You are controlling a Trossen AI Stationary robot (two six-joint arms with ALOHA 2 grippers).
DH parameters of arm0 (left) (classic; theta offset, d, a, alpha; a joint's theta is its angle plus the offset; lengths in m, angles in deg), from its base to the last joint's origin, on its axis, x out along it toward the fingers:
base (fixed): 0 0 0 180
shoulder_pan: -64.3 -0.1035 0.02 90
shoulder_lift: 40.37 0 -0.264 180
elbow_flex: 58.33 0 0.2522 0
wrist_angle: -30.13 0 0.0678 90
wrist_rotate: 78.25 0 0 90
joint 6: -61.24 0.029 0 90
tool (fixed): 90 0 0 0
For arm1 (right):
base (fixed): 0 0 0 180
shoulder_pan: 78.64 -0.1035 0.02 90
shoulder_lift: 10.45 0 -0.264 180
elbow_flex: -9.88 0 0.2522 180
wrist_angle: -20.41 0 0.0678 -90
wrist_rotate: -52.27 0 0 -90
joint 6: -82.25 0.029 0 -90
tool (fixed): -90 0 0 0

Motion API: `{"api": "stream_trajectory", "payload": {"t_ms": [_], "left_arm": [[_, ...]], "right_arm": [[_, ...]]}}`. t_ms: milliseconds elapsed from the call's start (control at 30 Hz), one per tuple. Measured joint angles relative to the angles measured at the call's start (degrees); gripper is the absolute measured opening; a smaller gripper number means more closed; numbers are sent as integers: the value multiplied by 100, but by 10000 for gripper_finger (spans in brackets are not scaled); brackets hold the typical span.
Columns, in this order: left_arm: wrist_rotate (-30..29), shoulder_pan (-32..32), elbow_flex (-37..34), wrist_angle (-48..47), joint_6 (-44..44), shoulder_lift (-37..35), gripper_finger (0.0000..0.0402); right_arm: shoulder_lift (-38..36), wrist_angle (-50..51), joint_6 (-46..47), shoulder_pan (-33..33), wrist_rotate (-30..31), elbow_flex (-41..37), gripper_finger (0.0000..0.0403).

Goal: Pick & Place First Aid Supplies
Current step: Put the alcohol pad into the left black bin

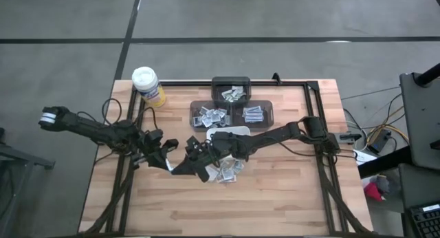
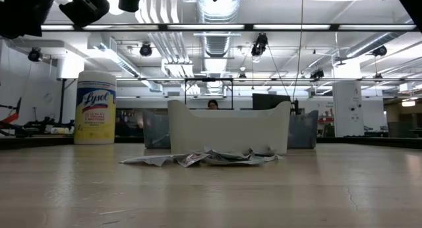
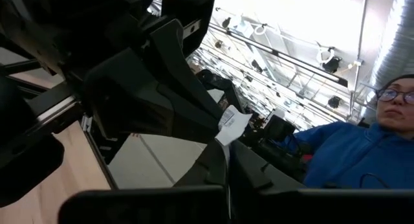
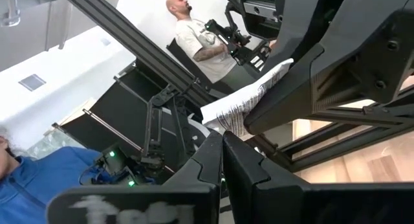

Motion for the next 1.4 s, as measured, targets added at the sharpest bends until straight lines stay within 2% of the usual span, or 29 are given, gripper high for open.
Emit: {"api": "stream_trajectory", "payload": {"t_ms": [333,667,733,967,1167,1300,1400], "left_arm": [[15,-2,0,-22,11,2,0],[-1,-15,-11,-141,52,7,0],[-1,-15,-11,-137,45,7,0],[-107,-17,-13,-393,39,-9,0],[-216,-19,-13,-751,52,-15,0],[-248,-26,57,-972,137,-16,0],[-353,-35,219,-1522,306,-20,0]], "right_arm": [[0,0,44,0,-44,0,8],[0,-33,561,-35,-1152,0,9],[0,108,637,-42,-1199,0,9],[-2,1863,574,-102,-1050,0,9],[-4,3898,321,-305,-451,-2,9],[-51,4768,363,-579,-123,-2,9],[-130,5398,481,-830,246,-2,9]]}}
